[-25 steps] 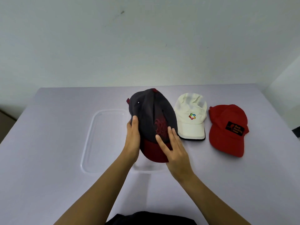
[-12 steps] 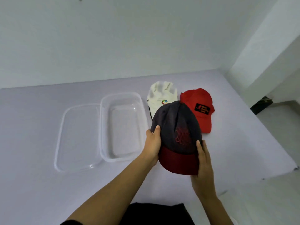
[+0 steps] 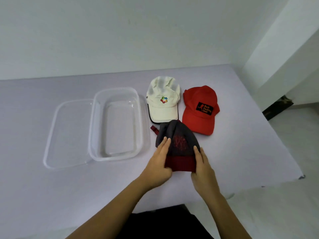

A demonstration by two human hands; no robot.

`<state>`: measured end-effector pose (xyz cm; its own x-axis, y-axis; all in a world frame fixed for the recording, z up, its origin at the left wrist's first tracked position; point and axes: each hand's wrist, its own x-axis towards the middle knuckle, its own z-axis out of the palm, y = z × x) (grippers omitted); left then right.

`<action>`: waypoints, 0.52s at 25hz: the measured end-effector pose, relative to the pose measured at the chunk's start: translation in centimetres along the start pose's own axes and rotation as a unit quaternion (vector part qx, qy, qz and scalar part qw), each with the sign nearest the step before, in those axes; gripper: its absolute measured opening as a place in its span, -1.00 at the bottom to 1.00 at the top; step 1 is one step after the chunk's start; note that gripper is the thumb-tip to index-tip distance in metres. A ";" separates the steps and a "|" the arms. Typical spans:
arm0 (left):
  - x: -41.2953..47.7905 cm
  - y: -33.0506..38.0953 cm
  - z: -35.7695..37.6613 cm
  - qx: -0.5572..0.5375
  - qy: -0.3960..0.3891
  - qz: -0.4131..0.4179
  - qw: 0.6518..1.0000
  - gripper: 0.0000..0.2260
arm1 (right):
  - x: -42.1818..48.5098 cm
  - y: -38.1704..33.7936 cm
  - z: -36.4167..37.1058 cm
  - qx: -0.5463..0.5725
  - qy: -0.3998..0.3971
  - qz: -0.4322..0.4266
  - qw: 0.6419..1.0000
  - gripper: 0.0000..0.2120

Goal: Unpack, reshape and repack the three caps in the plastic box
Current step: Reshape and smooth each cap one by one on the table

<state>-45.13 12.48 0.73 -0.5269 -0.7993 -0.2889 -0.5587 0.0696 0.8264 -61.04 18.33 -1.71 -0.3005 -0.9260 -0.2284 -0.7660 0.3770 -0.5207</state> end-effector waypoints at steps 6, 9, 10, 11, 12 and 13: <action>1.9 0.7 3.5 0.249 0.074 -0.052 0.964 -0.33 | 1.8 -0.5 -2.3 -0.063 -0.051 -0.068 0.994 -0.34; 1.8 0.6 4.5 0.290 0.089 -0.039 0.952 -0.37 | 3.1 0.4 -3.5 -0.076 -0.024 -0.053 0.995 -0.35; 1.6 0.6 4.6 0.291 0.095 -0.040 0.951 -0.36 | 3.3 0.4 -3.7 -0.104 -0.032 -0.061 0.992 -0.36; 1.4 0.6 4.7 0.284 0.104 -0.043 0.952 -0.35 | 3.4 0.3 -3.8 -0.124 -0.042 -0.075 0.989 -0.40; 1.3 0.6 4.8 0.261 0.121 -0.044 0.957 -0.35 | 3.4 0.0 -3.8 -0.112 -0.039 -0.088 0.989 -0.45; 1.3 0.6 5.0 0.218 0.147 -0.036 0.964 -0.35 | 3.3 -0.5 -3.8 -0.074 -0.032 -0.098 0.992 -0.52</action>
<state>-49.32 14.49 -1.59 -0.3089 -0.9415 -0.1351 -0.8368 0.2015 0.5091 -63.82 15.03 0.91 -0.1038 -0.9765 -0.1888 -0.8830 0.1778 -0.4344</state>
